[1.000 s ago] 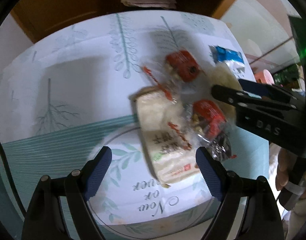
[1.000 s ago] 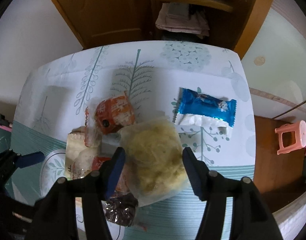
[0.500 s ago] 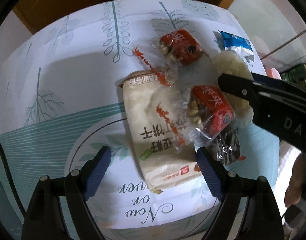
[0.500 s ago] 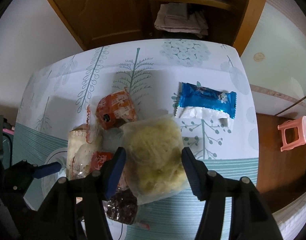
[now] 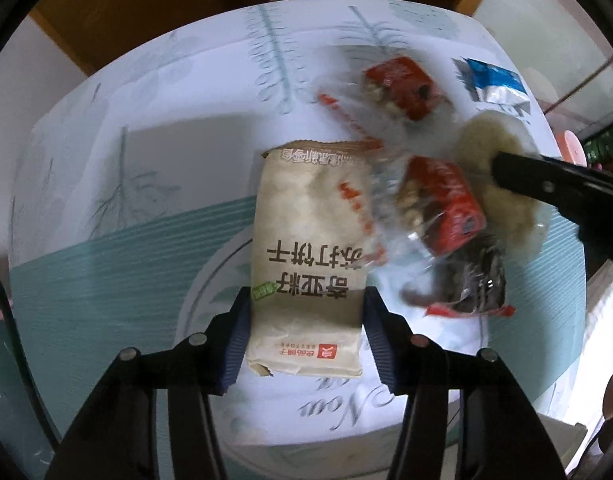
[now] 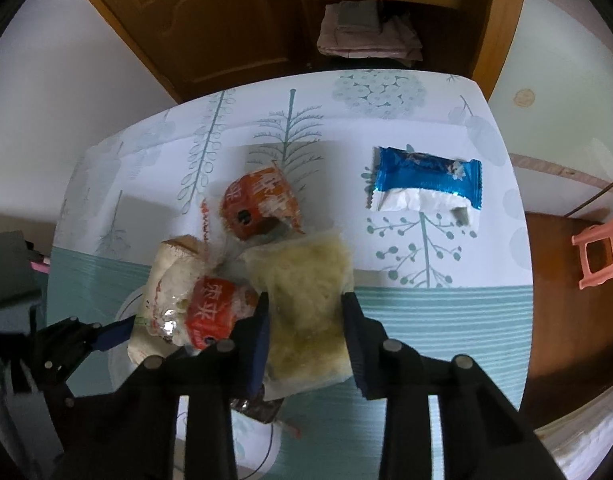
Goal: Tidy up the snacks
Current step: 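Grasp the beige bread packet with the left tool while the right tool grasps the yellow bag, then carry the beige packet and yellow bag to the white tray and release them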
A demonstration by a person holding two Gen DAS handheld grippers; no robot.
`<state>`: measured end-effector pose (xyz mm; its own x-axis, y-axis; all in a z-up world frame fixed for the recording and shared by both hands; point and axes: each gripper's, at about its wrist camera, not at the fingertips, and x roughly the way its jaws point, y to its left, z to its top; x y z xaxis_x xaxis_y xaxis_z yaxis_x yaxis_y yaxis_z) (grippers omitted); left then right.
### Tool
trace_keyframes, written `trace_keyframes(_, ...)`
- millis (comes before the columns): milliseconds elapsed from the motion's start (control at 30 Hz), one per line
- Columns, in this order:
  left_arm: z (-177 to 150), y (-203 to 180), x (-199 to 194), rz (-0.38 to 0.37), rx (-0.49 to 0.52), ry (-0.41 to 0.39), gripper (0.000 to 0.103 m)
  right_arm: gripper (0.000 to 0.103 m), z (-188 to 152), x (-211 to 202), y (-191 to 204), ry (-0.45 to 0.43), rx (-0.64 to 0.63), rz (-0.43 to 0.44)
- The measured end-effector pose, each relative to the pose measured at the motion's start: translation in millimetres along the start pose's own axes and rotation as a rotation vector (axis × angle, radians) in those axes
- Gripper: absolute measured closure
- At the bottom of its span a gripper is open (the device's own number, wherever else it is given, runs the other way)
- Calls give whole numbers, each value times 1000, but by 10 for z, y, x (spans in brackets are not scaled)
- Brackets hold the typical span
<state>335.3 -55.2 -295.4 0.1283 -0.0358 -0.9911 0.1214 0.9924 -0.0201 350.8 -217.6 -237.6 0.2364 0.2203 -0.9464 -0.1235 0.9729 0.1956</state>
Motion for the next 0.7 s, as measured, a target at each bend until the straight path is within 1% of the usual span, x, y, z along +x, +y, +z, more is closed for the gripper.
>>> trace_keyframes(167,-178,246,-234,16,-24,-34,51,71,-74,-149,48,-14,14,35)
trace_keyframes(267,-273,356,-490,17,-37,-75,51,71,-106,-273,94,-31,9,51)
trace_keyframes(333,-425,464,-728,15,-41,-114,51,71,-141,-402,139,-51,5,62)
trace_keyframes(433,-626,659,-1131,8,-40,-173,51,71,-207,-662,186,-96,18,89)
trace_keyframes(533,-785,699,-1452,-5,-44,-218,51,71,-327,-978,208,-151,36,129)
trace_keyframes(633,-1000,742,-1692,-29,-58,-250,51,71,-510,-1296,257,-197,48,160)
trace_keyframes(700,-1150,749,-1825,-41,-68,-269,51,71,-696,-1527,301,-226,53,177)
